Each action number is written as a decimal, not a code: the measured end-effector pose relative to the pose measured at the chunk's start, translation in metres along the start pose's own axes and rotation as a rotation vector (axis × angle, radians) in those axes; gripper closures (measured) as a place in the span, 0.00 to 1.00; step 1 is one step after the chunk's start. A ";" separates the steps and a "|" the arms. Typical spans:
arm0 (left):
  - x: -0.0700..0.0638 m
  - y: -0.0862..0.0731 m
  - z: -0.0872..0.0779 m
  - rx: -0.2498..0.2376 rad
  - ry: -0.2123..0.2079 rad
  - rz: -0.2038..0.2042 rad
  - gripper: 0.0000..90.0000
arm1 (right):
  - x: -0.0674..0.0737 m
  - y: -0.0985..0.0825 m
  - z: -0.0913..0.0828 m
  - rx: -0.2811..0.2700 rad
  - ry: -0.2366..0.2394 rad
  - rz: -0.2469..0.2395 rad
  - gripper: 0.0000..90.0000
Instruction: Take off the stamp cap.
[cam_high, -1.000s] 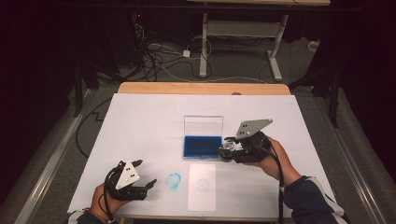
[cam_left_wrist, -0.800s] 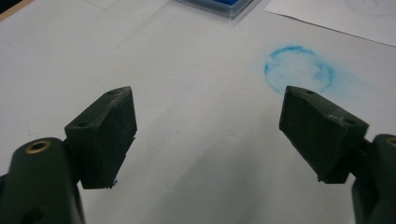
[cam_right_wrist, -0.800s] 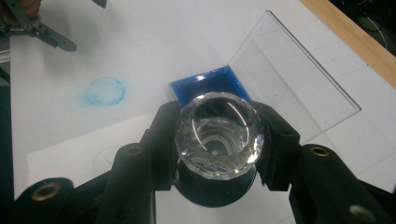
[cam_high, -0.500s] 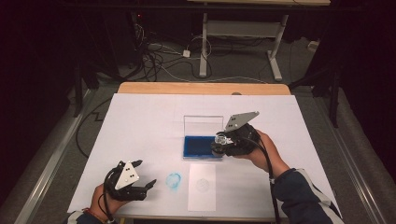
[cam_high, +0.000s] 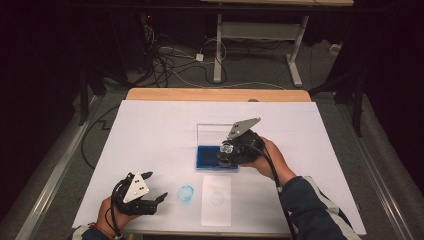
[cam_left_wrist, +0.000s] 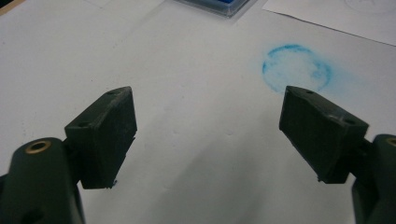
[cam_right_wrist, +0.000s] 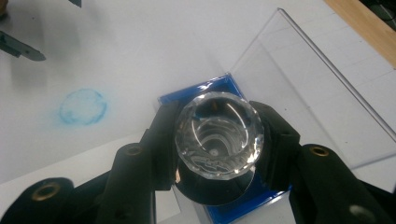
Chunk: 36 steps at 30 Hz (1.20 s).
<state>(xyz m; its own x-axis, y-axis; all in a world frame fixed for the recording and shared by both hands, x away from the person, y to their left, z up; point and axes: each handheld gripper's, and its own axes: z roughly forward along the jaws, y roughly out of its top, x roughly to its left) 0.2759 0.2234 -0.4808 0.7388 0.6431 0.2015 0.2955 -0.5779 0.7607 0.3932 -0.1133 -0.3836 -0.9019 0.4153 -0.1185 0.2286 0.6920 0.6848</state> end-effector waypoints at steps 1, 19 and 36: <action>0.000 0.000 0.000 0.000 0.000 0.001 0.20 | 0.000 0.001 0.003 0.001 0.000 0.001 0.63; 0.000 -0.001 0.000 -0.005 -0.005 -0.003 0.20 | -0.007 0.002 0.029 0.036 -0.007 0.016 0.63; 0.001 0.018 0.014 -0.031 -0.056 -0.009 0.20 | -0.003 0.003 0.026 0.010 -0.004 0.022 0.63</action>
<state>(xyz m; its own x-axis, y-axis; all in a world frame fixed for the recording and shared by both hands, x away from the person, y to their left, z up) 0.2907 0.2069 -0.4757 0.7692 0.6187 0.1599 0.2845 -0.5556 0.7813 0.4061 -0.0977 -0.3999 -0.8955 0.4322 -0.1064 0.2515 0.6885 0.6803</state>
